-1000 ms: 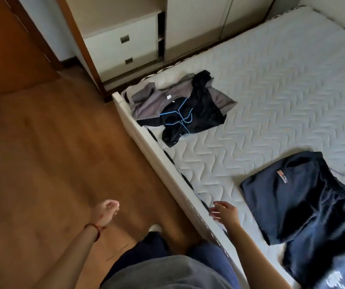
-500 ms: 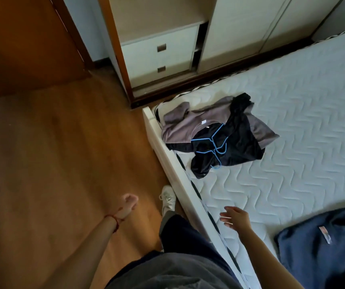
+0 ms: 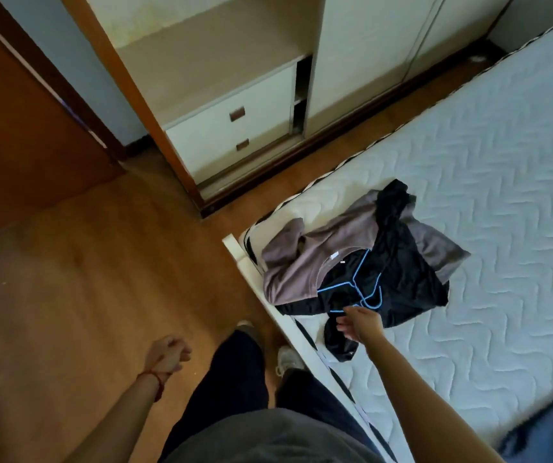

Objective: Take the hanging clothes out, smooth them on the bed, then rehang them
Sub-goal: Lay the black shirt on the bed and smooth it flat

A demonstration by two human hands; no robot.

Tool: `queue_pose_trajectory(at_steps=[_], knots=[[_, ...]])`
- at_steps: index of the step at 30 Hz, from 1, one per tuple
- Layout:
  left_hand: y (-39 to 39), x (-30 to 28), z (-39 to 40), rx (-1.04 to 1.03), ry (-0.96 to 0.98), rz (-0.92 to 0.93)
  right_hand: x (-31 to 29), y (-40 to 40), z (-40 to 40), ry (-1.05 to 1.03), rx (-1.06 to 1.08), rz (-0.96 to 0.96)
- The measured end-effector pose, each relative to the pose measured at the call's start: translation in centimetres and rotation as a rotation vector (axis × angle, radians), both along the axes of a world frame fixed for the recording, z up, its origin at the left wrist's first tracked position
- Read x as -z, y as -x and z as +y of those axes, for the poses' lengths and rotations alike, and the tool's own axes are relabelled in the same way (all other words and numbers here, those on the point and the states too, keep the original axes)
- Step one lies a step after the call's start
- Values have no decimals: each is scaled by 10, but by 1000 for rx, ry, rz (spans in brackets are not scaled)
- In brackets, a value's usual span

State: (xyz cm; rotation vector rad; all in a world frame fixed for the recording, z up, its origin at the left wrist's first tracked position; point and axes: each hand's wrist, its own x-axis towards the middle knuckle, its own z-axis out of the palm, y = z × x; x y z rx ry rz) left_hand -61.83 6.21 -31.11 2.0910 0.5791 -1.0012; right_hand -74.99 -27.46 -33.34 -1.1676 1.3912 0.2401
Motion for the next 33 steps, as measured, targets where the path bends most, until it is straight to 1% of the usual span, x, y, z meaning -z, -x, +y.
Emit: queue_pose_trajectory(at_steps=[3, 5, 7, 13, 17, 20, 24, 27, 30, 33], knots=[[-54, 8, -20, 142, 6, 17, -2, -31, -4, 12, 69, -23], [-91, 15, -38, 287, 24, 35, 1, -41, -3, 17, 147, -14], [-130, 17, -60, 475, 14, 46, 3, -45, 3, 31, 251, 8], [-231, 8, -156, 949, 39, -59, 6, -50, 44, -11, 645, 60], [-258, 11, -219, 1170, 52, -118, 7, -54, 72, -39, 803, 49], [-247, 20, -265, 1324, 63, -123, 16, -49, 86, -56, 907, 38], [-207, 48, -317, 1568, 92, -128, 39, -39, 90, -52, 1024, 36], [-166, 72, -352, 1803, 121, -220, 65, -34, 89, -35, 1078, 36], [-117, 95, -388, 1996, 219, -273, 91, -32, 85, -5, 1123, 47], [-75, 122, -430, 2096, 339, -369, 117, -33, 80, 17, 1184, 50]])
